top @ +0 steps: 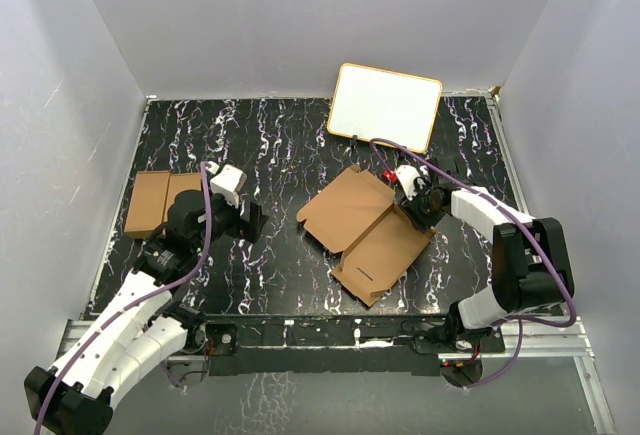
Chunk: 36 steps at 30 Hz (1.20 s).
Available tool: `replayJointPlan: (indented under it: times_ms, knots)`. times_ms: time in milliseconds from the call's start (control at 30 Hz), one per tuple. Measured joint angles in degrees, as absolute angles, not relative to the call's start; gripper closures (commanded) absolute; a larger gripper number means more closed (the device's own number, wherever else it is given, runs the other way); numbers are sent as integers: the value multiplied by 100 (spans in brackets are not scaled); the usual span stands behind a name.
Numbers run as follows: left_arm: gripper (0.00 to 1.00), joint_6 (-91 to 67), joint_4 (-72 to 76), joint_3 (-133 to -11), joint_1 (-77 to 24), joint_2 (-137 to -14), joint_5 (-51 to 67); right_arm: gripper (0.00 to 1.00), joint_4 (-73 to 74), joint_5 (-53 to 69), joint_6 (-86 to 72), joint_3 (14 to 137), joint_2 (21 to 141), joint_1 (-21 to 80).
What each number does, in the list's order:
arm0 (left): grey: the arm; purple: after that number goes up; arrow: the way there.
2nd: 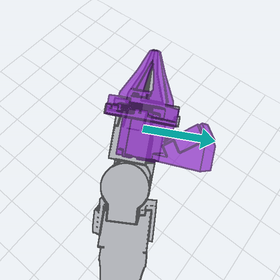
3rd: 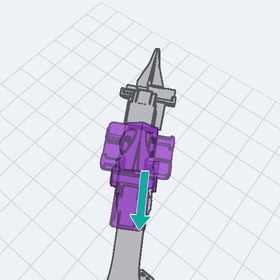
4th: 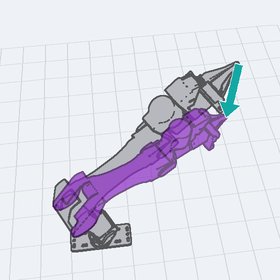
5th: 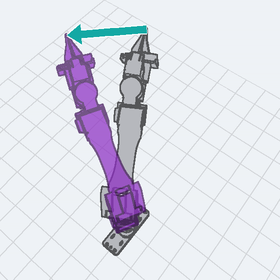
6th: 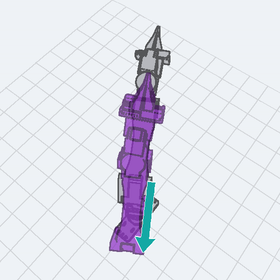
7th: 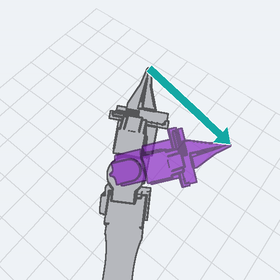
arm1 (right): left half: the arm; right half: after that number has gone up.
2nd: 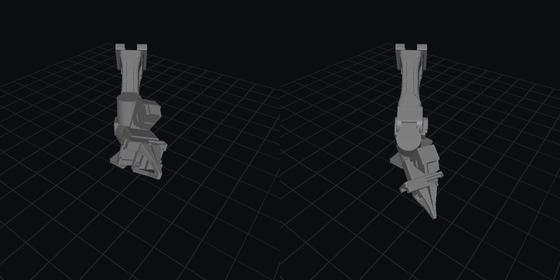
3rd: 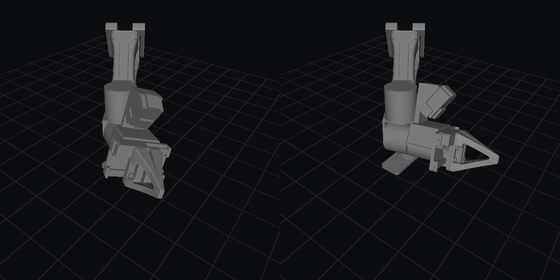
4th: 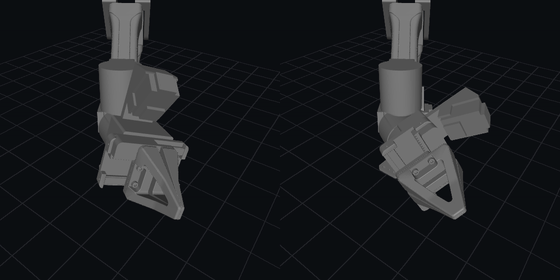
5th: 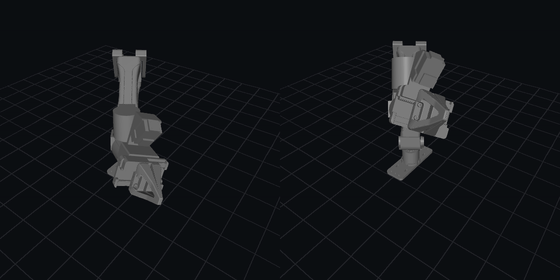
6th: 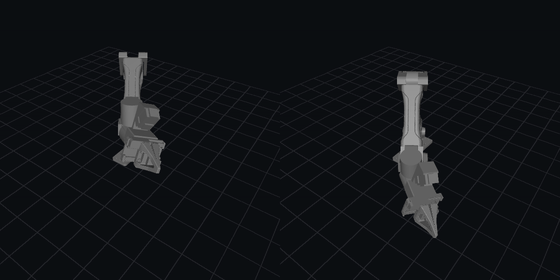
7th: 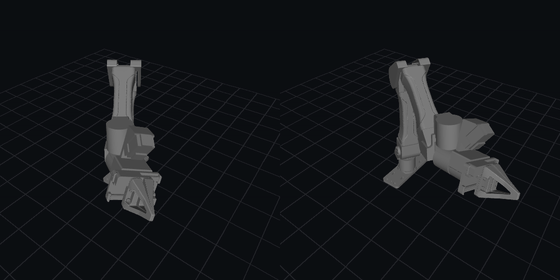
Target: Fold the paper box
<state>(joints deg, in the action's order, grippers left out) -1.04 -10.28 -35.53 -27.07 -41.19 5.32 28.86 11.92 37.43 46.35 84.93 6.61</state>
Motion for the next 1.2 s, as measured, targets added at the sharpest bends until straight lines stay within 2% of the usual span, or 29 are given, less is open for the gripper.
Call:
replayJointPlan:
  times_ms: [67, 200, 233, 300, 467, 500, 600, 633, 733, 967, 1200]
  knots:
    - [8, -104, -1028, -3553, -2707, -4119, 532, 62, 2897, 1190, 3743, 4635, 8525, 661]
    - [8, -104, -1028, -3553, -2707, -4119, 532, 85, 2895, 1177, 3743, 4635, 8576, 663]
    - [8, -104, -1028, -3553, -2707, -4119, 532, 88, 2895, 1170, 3743, 4635, 8595, 663]
    - [8, -104, -1028, -3553, -2707, -4115, 532, 92, 2891, 1146, 3734, 4635, 8619, 663]
    - [8, -104, -1028, -3553, -2707, -4101, 532, 92, 2888, 1129, 3717, 4635, 8624, 663]
    - [8, -104, -1028, -3553, -2707, -4101, 532, 91, 2888, 1129, 3717, 4635, 8624, 663]
    - [8, -104, -1028, -3553, -2707, -4101, 532, 65, 2902, 1192, 3708, 4635, 8624, 663]
    - [8, -104, -1028, -3553, -2707, -4101, 532, 60, 2906, 1225, 3693, 4637, 8624, 661]
    - [8, -104, -1028, -3553, -2707, -4101, 532, 50, 2941, 1347, 3638, 4641, 8624, 657]
    - [8, -104, -1028, -3551, -2707, -4101, 532, 47, 2947, 1568, 3535, 4751, 8617, 620]
    - [8, -104, -1028, -3551, -2707, -4101, 534, 56, 2733, 1601, 3371, 5052, 8790, 626]
